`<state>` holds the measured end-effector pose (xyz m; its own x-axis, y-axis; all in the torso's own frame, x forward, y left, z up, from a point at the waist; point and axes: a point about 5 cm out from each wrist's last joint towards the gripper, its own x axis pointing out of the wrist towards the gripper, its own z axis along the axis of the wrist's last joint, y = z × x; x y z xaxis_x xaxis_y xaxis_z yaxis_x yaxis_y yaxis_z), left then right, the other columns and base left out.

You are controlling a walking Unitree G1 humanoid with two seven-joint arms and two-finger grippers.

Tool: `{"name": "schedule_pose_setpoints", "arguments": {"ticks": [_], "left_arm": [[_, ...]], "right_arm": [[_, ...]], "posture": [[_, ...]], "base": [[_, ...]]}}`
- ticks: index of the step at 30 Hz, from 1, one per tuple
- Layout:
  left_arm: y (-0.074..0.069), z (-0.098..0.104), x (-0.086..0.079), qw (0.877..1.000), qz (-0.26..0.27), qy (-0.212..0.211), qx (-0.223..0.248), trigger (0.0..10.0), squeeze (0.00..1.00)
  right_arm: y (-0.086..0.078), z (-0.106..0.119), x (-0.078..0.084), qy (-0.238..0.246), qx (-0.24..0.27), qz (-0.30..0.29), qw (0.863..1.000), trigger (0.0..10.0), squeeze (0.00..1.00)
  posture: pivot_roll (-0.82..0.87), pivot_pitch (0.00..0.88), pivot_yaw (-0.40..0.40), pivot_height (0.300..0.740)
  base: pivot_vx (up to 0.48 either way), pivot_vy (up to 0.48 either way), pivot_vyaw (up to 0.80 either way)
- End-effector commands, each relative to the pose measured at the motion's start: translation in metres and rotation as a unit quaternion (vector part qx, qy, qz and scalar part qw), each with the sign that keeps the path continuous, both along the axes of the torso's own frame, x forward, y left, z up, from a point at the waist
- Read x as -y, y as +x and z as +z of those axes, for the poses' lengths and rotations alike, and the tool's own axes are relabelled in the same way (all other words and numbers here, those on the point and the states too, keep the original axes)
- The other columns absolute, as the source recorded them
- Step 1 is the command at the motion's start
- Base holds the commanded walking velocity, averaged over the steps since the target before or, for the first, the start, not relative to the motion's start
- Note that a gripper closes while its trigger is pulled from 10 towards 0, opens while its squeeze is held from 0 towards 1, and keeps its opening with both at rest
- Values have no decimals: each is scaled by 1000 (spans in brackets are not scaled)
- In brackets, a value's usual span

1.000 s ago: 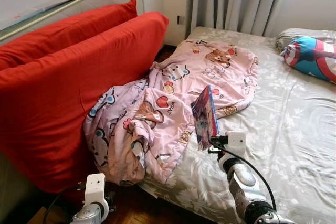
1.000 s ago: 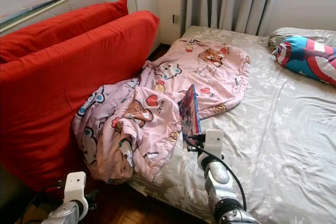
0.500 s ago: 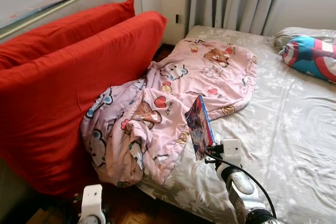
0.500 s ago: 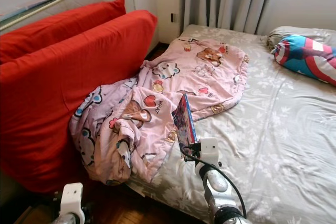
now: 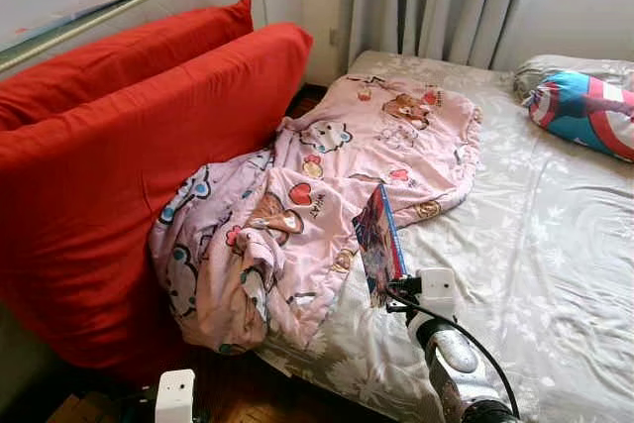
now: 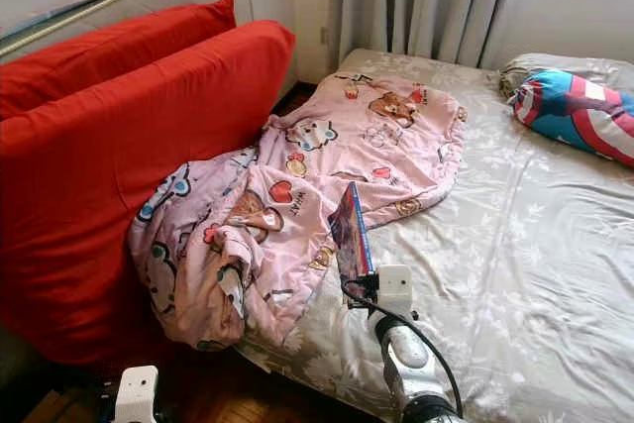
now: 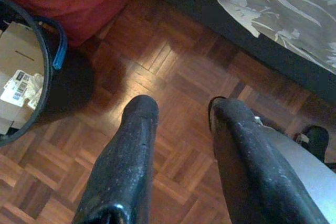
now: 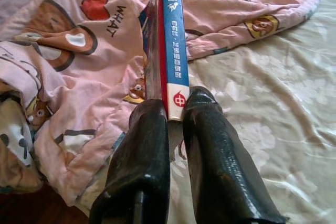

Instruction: Clean up the room

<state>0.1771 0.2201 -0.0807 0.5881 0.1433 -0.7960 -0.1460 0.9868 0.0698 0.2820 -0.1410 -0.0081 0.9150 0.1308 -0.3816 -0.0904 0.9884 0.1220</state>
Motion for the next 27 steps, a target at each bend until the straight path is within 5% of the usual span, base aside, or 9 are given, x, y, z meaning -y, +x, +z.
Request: {"name": "schedule_pose_setpoints", "arguments": {"ticks": [1,16,27], "left_arm": [[0,-1,2,1000,-3,2,-2,10000,0],[11,6,-2,1000,-1,6,17,10000,0],[15,7,0,1000,-5,7,21,10000,0]], "right_arm": [[3,4,4,4,11,-13,1000,10000,0],[8,7,5,2,11,-19,1000,10000,0],[11,9,6,4,11,-28,1000,10000,0]], "posture": [[-104,0,13,740],[-81,0,10,740],[-85,0,11,740]], "base": [[0,-270,-781],[0,-285,-104],[0,-291,-553]]}}
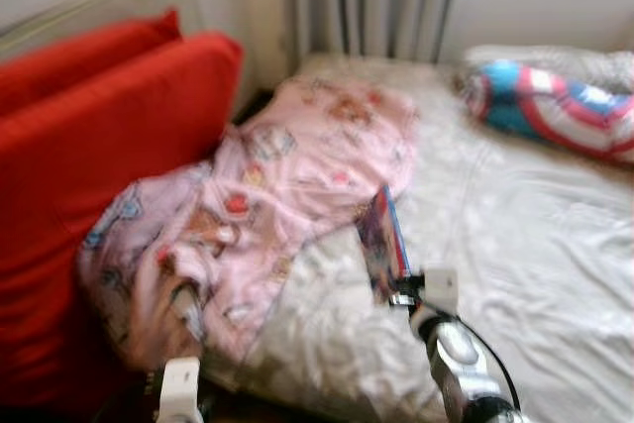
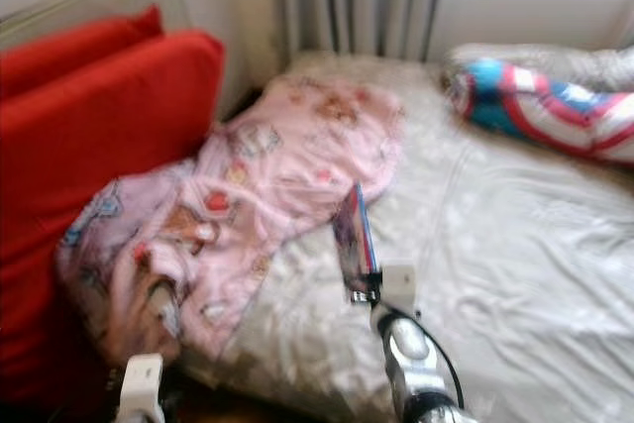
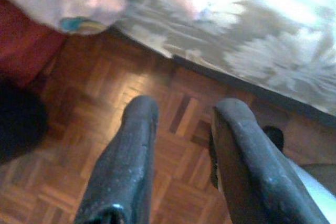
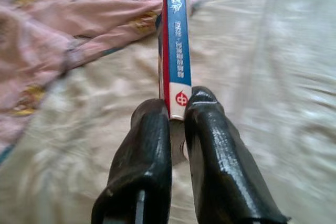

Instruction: Clean up the room

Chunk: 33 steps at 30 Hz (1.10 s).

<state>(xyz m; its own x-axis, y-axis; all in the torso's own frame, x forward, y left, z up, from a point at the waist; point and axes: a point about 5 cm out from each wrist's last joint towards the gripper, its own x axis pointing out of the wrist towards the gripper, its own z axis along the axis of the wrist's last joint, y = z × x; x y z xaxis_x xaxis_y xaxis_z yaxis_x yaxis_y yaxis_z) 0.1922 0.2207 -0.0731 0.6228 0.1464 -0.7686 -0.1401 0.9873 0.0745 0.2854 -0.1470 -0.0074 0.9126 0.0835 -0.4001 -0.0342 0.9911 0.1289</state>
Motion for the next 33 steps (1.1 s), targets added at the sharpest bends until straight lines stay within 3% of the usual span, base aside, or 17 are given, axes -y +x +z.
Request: {"name": "schedule_pose_setpoints", "arguments": {"ticks": [1,15,24,33], "left_arm": [[0,0,1,1000,-1,1,0,10000,0],[3,0,5,1000,-3,-1,4,10000,0],[5,1,7,1000,-8,-1,8,10000,0],[6,2,7,1000,-8,-1,9,10000,0]], "right_arm": [[8,9,0,0,22,-1,1000,10000,0],[11,11,3,-8,25,-11,1000,10000,0],[13,14,5,-14,28,-16,999,10000,0],[15,16,4,-12,39,-17,999,10000,0]], "posture": [[-85,0,11,740],[-88,0,10,740],[-90,0,10,740],[-90,0,8,740]], "base": [[0,-292,0],[0,-292,0],[0,-290,-733],[0,-291,0]]}}
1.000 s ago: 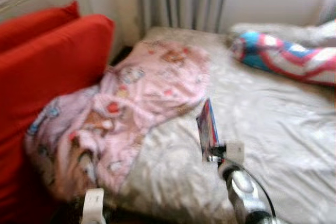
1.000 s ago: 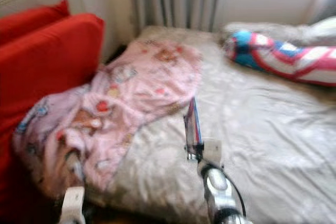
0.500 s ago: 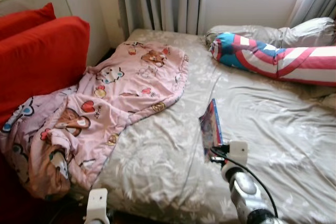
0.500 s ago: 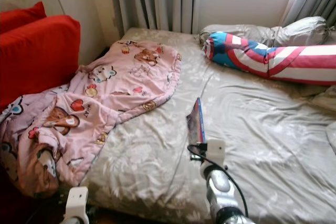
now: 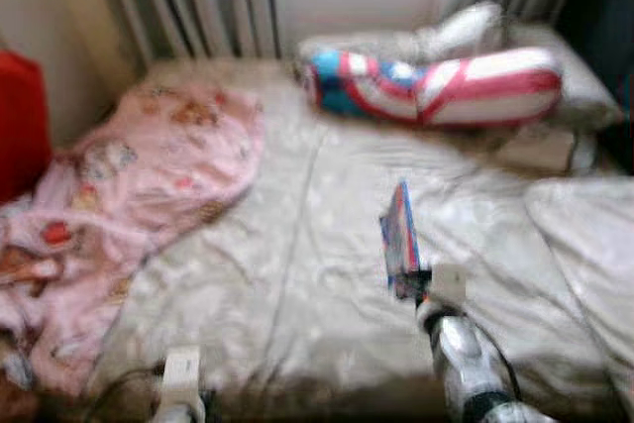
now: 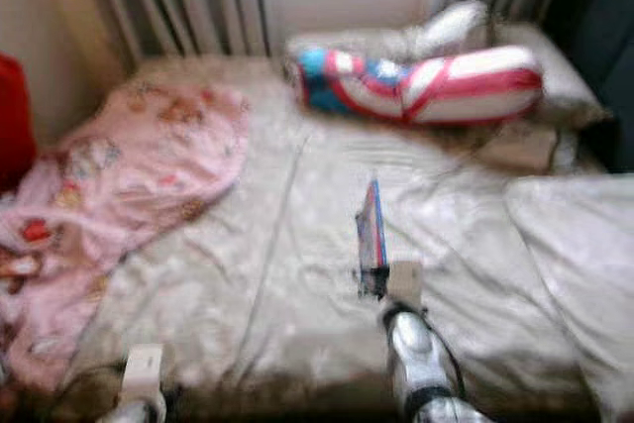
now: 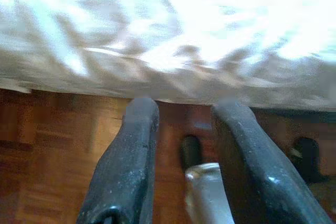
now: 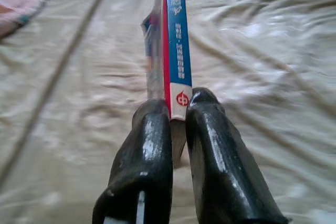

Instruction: Clean up the room

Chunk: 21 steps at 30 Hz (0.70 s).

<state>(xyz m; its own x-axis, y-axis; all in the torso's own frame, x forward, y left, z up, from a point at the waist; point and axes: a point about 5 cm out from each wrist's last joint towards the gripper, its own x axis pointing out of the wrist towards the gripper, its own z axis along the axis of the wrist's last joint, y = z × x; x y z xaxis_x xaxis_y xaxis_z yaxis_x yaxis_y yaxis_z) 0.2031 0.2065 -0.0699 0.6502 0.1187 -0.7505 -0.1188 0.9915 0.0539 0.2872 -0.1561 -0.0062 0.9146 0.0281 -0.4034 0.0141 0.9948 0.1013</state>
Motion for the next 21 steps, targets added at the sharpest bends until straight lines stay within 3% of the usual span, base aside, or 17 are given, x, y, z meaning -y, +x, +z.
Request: {"name": "schedule_pose_setpoints", "arguments": {"ticks": [1,18,21], "left_arm": [[-5,-1,-7,1000,4,8,-6,10000,0],[-2,0,-4,1000,-1,8,0,10000,0],[-1,0,-4,1000,2,6,1,10000,0]], "right_arm": [[13,16,-5,0,41,8,999,10000,0],[14,17,-6,-2,46,7,999,10000,0],[14,17,-6,0,44,7,999,10000,0]], "posture": [[-90,0,8,740],[-88,0,7,740],[-88,0,7,740]], "base": [[0,-292,0],[0,-291,0],[0,0,0]]}}
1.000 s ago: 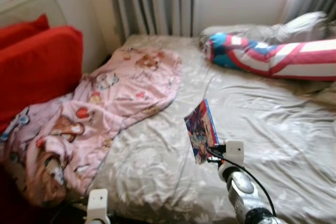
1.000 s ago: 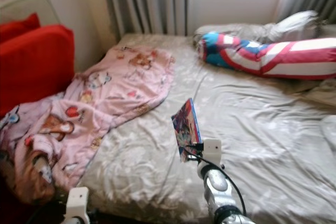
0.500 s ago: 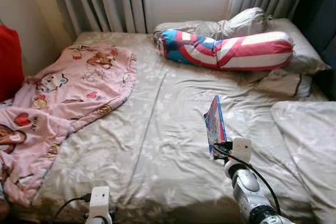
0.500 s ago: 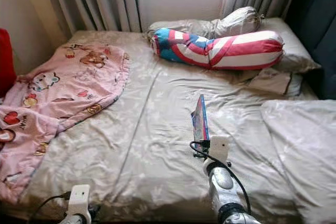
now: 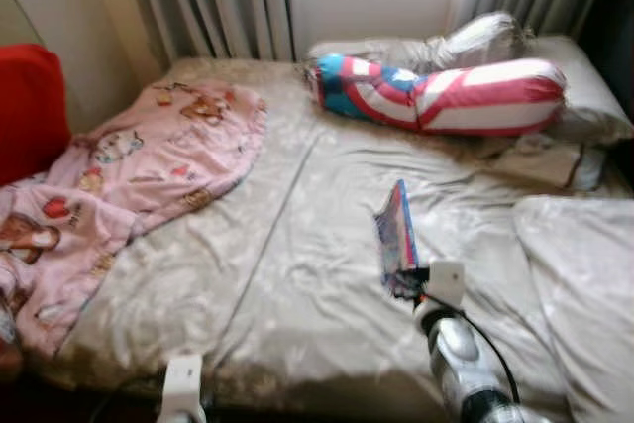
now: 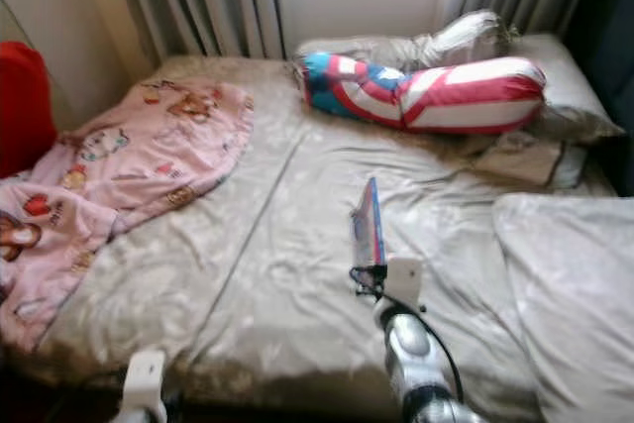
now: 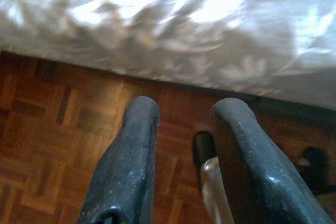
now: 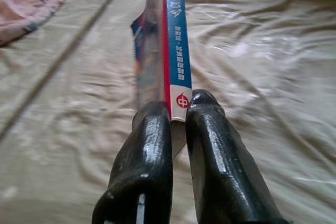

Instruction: Clean up the room

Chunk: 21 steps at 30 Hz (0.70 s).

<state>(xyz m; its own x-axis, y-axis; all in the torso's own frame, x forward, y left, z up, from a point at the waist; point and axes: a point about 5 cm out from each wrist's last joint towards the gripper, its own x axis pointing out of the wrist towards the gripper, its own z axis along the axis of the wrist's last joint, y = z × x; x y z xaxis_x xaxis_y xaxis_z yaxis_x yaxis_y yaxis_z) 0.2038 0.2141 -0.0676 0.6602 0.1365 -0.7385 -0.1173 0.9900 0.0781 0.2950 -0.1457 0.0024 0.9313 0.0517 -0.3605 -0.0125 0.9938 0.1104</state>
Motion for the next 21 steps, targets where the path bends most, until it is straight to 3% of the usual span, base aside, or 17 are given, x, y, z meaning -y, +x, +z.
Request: {"name": "schedule_pose_setpoints", "arguments": {"ticks": [1,3,21], "left_arm": [[-2,-2,4,1000,2,-7,-5,10000,0],[-2,-2,4,1000,2,-8,-5,10000,0],[-4,-3,3,1000,-2,-9,-9,10000,0]], "right_arm": [[6,8,4,-4,19,-4,1000,10000,0],[6,7,4,-4,18,-4,1000,10000,0],[4,5,5,-7,11,2,1000,10000,0]], "posture": [[-89,0,7,740],[-89,0,7,740],[-90,0,3,740]], "base": [[0,0,0],[0,0,0],[0,0,-761]]}}
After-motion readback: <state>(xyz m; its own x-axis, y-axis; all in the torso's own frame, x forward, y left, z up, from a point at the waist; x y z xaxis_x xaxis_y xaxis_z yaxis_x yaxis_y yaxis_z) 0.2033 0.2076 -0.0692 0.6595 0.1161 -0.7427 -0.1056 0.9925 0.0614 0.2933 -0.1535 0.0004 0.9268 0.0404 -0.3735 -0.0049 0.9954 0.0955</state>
